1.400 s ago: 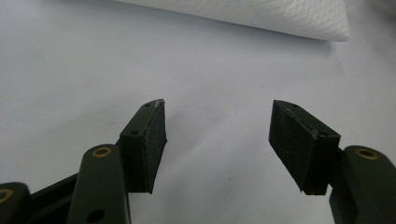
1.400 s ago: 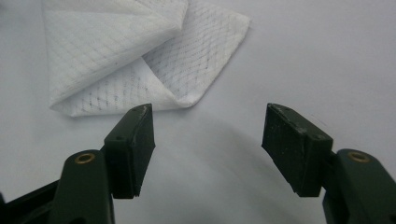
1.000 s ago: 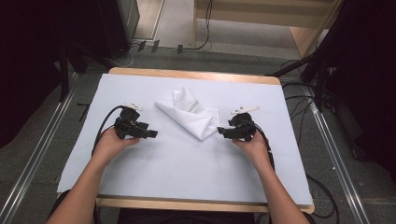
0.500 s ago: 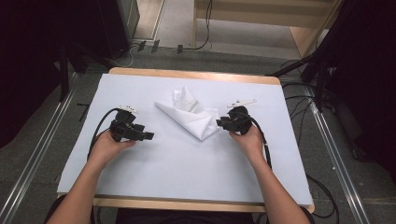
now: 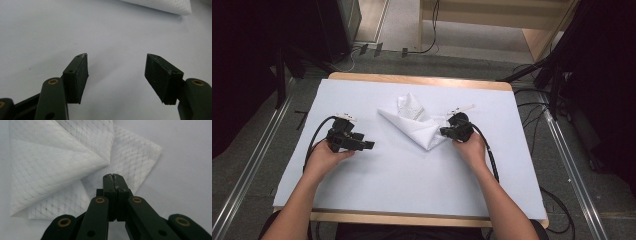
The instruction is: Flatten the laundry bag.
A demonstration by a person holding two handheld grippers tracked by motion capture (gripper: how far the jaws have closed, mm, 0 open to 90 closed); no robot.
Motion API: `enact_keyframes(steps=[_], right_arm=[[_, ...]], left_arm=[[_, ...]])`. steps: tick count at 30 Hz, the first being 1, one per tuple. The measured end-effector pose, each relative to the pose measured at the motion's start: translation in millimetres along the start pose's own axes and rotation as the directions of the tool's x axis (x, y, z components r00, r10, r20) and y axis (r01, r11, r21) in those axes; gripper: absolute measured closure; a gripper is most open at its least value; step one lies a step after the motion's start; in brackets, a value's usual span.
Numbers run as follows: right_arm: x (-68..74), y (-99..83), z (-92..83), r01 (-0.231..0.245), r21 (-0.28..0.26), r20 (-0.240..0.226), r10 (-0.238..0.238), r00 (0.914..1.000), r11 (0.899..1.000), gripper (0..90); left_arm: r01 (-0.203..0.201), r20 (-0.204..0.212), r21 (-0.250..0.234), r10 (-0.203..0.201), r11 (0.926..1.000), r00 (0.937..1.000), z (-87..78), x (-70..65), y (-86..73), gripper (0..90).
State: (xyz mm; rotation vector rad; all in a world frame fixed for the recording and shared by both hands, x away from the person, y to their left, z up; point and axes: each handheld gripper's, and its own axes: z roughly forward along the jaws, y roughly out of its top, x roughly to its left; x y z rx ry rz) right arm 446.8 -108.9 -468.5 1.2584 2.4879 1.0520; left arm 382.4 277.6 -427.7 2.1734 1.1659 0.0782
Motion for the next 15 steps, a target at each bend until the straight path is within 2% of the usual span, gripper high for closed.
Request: enact_keyframes(steps=[7,13,15], right_arm=[[7.3,3.1,4.5,0.012,-0.032,-0.015,-0.012,0.9998,0.999,90.0],[13.3,7.6,-3.9,0.019,-0.079,-0.023,-0.021,0.9995,0.997,90.0],[18.4,9.8,-8.0,0.021,-0.099,-0.042,-0.025,0.9988,0.995,89.6]], left_arm=[[0.008,-0.008,-0.003,-0.008,1.0000,0.9999,-3.2,1.7,-0.1,36.1],[0.018,-0.015,-0.013,-0.018,0.9998,0.9997,-6.1,5.3,-0.9,36.1],[0.038,-0.012,-0.021,-0.038,0.9990,0.9992,-8.5,7.2,-1.3,36.1]])
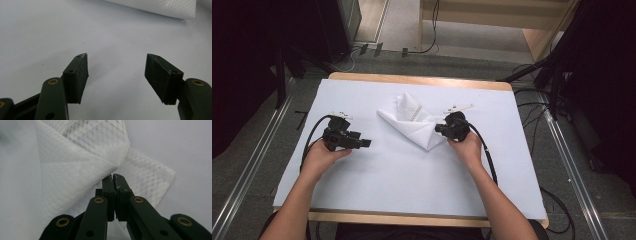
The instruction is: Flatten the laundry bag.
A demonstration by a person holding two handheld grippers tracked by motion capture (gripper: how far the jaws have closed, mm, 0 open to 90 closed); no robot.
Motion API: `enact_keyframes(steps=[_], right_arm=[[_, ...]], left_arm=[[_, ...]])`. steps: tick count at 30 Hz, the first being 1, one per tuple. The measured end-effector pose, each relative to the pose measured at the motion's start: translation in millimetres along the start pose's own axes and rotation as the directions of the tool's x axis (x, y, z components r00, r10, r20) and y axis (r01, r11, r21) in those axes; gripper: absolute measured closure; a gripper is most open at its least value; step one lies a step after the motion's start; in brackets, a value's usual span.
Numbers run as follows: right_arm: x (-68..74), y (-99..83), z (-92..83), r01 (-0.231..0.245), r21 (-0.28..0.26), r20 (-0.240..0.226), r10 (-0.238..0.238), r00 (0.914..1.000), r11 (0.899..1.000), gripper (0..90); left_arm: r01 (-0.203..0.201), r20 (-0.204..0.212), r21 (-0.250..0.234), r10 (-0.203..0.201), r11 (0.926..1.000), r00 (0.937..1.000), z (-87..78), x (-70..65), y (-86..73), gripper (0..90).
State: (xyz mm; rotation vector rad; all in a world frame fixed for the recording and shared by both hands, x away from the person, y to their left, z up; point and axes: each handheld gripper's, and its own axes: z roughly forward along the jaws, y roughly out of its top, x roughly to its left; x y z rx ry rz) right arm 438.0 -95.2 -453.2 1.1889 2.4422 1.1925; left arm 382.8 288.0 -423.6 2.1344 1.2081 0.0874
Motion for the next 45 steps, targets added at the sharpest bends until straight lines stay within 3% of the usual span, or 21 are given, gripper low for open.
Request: enact_keyframes(steps=[5,8,12,18,23,25,28,33,39,45], right_arm=[[10.0,3.8,-2.0,0.017,-0.003,-0.022,-0.017,0.9996,1.000,89.9],[16.6,6.0,-2.6,0.028,-0.007,-0.045,-0.029,0.9986,1.000,90.0],[25.8,7.6,-1.9,0.049,-0.004,-0.074,-0.049,0.9961,0.999,90.0],[41.2,6.1,2.7,0.069,0.015,-0.114,-0.066,0.9912,0.998,90.0],[51.5,4.8,6.7,0.092,0.025,-0.139,-0.088,0.9864,0.995,90.0],[54.8,4.0,8.3,0.098,0.035,-0.145,-0.092,0.9852,0.995,90.0],[56.7,3.0,9.7,0.108,0.040,-0.153,-0.101,0.9832,0.993,88.8],[58.4,1.1,7.2,0.107,0.054,-0.152,-0.097,0.9835,0.993,84.0],[55.7,-2.7,-0.1,0.102,0.062,-0.149,-0.092,0.9846,0.993,75.6],[52.5,-8.5,-6.7,0.100,0.066,-0.136,-0.091,0.9865,0.993,70.9]], left_arm=[[0.011,-0.003,-0.011,-0.011,0.9999,0.9999,-3.8,4.2,-0.7,36.1],[0.038,0.008,-0.009,-0.038,0.9992,0.9993,-5.5,6.5,-1.2,37.4],[0.035,0.007,-0.014,-0.035,0.9993,0.9994,-8.0,8.1,-1.4,37.9],[0.023,0.007,-0.051,-0.023,0.9984,0.9997,-13.6,11.5,-2.6,39.2],[0.064,0.016,-0.081,-0.063,0.9947,0.9979,-19.9,18.0,-3.8,38.3],[0.060,0.010,-0.085,-0.059,0.9946,0.9982,-21.3,19.7,-4.3,38.4],[0.095,0.032,-0.077,-0.092,0.9925,0.9952,-21.0,23.9,-3.8,36.9],[0.106,0.044,-0.073,-0.103,0.9917,0.9937,-18.2,26.0,0.2,33.0],[0.098,0.039,-0.077,-0.096,0.9922,0.9947,-9.8,29.5,9.6,27.7],[0.057,-0.007,-0.058,-0.058,0.9967,0.9983,5.1,34.0,13.8,26.7]])
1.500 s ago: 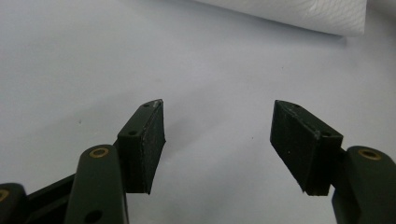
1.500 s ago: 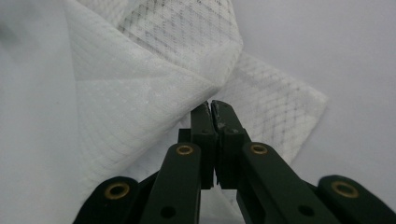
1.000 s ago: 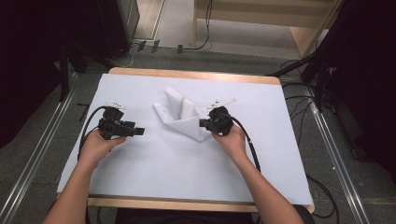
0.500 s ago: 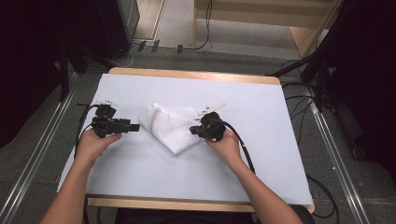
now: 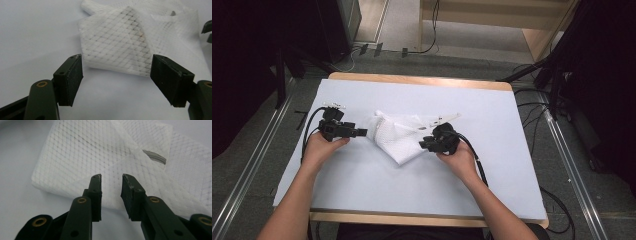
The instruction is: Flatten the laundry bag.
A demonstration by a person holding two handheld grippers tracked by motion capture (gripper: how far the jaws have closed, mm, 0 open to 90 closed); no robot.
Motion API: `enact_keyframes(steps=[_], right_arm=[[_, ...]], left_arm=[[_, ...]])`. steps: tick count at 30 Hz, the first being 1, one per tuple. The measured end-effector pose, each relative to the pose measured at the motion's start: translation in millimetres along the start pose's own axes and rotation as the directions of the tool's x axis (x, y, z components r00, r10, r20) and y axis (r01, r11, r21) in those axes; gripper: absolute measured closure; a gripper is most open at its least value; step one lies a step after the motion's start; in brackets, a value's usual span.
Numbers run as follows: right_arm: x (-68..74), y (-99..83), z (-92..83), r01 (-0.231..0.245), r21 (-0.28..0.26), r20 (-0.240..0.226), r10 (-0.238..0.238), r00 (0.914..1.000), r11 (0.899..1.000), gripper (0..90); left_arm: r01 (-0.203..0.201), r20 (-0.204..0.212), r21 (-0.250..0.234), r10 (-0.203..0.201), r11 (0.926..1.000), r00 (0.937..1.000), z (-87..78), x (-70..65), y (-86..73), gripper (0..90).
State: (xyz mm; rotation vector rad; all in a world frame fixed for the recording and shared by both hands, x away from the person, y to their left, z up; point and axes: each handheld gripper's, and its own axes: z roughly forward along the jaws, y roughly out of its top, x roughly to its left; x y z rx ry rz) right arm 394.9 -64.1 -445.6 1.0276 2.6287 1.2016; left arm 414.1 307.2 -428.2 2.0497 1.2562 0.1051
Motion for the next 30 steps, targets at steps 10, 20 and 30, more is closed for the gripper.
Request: enact_keyframes(steps=[10,20,30], right_arm=[[-3.4,-9.8,-6.1,-0.016,0.009,0.030,0.016,0.9994,1.000,67.9],[-8.8,-19.0,-14.0,-0.038,0.000,0.054,0.038,0.9978,0.999,66.9],[-13.3,-24.1,-20.0,-0.056,-0.005,0.075,0.056,0.9956,0.998,66.4]], left_arm=[[-0.016,-0.026,-0.001,0.016,0.9999,0.9995,14.0,6.6,8.0,27.2],[-0.004,-0.003,0.006,0.004,1.0000,1.0000,28.4,9.9,14.3,30.6],[-0.022,-0.001,0.036,0.023,0.9991,0.9997,38.4,7.4,14.9,36.9]])
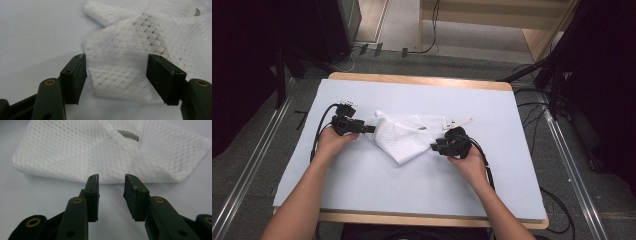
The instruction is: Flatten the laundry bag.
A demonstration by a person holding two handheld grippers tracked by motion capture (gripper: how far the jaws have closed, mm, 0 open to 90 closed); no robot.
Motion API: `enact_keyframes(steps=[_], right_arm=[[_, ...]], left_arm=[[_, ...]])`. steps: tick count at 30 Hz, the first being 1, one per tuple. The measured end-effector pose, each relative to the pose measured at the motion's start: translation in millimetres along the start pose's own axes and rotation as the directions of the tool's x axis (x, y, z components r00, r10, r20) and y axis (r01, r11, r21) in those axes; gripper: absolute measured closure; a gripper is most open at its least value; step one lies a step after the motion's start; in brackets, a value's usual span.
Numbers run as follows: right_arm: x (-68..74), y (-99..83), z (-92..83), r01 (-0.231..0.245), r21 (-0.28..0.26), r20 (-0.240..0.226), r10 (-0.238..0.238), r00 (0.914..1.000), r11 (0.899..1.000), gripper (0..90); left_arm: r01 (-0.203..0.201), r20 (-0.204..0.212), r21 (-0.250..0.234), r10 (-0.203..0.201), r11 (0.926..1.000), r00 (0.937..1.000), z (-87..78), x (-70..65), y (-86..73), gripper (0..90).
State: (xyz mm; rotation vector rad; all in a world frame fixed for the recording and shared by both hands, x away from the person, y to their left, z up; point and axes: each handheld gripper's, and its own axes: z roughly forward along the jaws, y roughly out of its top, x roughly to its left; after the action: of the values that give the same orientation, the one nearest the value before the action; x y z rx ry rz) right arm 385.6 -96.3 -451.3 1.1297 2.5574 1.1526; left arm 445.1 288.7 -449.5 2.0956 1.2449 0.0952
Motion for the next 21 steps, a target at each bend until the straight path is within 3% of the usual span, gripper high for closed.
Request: enact_keyframes(steps=[3,7,10,13,15,19,21], right_arm=[[-1.2,-0.4,-0.3,-0.003,0.001,0.008,0.003,1.0000,1.000,66.3],[-2.3,-0.3,0.2,-0.007,0.000,0.012,0.007,0.9999,1.000,66.2],[-3.8,-0.5,-0.2,-0.006,0.000,0.015,0.006,0.9999,1.000,66.2],[-6.0,-0.8,-0.6,-0.011,-0.005,0.015,0.011,0.9998,1.000,66.2],[-7.2,-1.1,-1.1,-0.010,-0.007,0.017,0.010,0.9998,1.000,66.2],[-9.8,-1.3,-4.1,-0.020,-0.012,0.024,0.020,0.9995,1.000,66.2],[-12.1,-1.4,-6.2,-0.023,-0.017,0.025,0.024,0.9994,1.000,66.2]], left_arm=[[0.005,0.009,0.014,-0.005,0.9999,0.9999,0.4,-2.5,0.2,46.6],[-0.017,-0.033,0.024,0.018,0.9996,0.9993,0.8,-6.8,-0.1,57.0],[-0.009,-0.052,0.034,0.011,0.9994,0.9986,0.9,-7.4,-0.2,70.6],[0.055,0.004,0.057,-0.055,0.9969,0.9985,1.5,-2.9,-0.2,85.9],[0.080,0.033,0.065,-0.082,0.9946,0.9961,1.1,-0.6,-0.1,89.2],[0.091,0.053,0.035,-0.092,0.9953,0.9943,-7.2,-3.1,2.9,90.0],[0.074,0.061,0.004,-0.074,0.9972,0.9954,-15.3,-7.7,6.5,90.0]])
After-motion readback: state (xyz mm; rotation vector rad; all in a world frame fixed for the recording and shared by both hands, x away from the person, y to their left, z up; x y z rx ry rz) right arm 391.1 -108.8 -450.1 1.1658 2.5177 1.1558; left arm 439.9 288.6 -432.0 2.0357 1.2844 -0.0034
